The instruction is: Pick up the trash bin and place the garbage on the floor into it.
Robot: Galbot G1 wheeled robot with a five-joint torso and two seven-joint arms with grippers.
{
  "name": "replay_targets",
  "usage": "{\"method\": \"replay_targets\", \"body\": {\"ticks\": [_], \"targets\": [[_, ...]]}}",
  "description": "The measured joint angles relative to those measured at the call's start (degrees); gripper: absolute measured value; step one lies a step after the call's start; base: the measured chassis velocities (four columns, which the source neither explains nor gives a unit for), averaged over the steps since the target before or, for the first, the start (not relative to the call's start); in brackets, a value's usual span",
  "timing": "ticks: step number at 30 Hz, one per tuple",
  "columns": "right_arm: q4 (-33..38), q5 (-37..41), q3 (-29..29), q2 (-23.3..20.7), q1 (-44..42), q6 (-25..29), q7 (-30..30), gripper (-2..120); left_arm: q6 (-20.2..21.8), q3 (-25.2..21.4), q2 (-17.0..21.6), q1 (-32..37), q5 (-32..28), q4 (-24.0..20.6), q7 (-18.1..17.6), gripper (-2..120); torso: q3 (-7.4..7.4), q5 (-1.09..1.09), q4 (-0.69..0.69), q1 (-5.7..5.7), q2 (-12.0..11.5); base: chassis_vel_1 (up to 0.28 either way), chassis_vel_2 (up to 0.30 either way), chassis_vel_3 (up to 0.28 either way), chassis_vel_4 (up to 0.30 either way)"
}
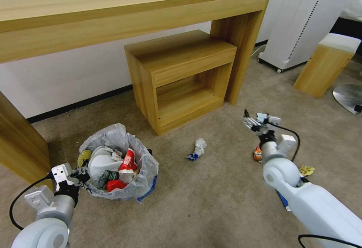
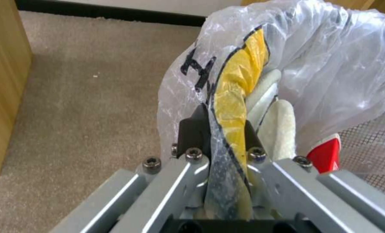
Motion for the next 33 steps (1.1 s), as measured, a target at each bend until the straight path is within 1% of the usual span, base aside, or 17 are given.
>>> {"method": "replay_targets", "body": {"ticks": [5,9,12,15,27,33], "targets": [[1.06,-3.87,3.01,0.36,-3.60,-0.84,0.40,100,-0.01,0.00,0.01,0.37,0.06,-0.72,0.06,3,0.00,0.01,-0.01,0.00,0.00,0.000,0.000,0.000,0.000],[1.09,-5.27,3.64,0.66,-4.33,-0.78,0.80,100,-0.08,-0.07,-0.06,0.63,0.08,-0.91,0.07,3,0.00,0.00,-0.01,0.00,0.00,0.000,0.000,0.000,0.000],[0.22,-8.35,4.14,1.06,-4.79,0.45,1.26,100,-0.22,-0.31,-0.05,1.21,0.13,-1.30,0.11,3,0.00,0.01,0.00,0.00,0.00,0.000,0.000,0.000,0.000],[-0.10,-9.66,4.61,1.18,-5.12,1.30,1.02,100,-0.24,-0.42,-0.05,1.42,0.13,-1.54,0.13,3,0.00,0.01,-0.01,0.00,0.00,0.000,0.000,0.000,0.000],[1.08,-9.11,6.97,1.26,-7.51,1.95,-1.26,100,-0.38,-0.52,-0.12,1.78,0.14,-2.25,0.13,3,0.00,0.01,-0.01,0.00,0.00,0.000,0.000,0.000,0.000],[1.14,-9.18,7.15,1.25,-7.63,2.59,-1.86,100,-0.44,-0.55,-0.22,2.00,0.14,-2.54,0.13,3,0.00,0.01,-0.01,0.00,0.00,0.000,0.000,0.000,0.000]]}}
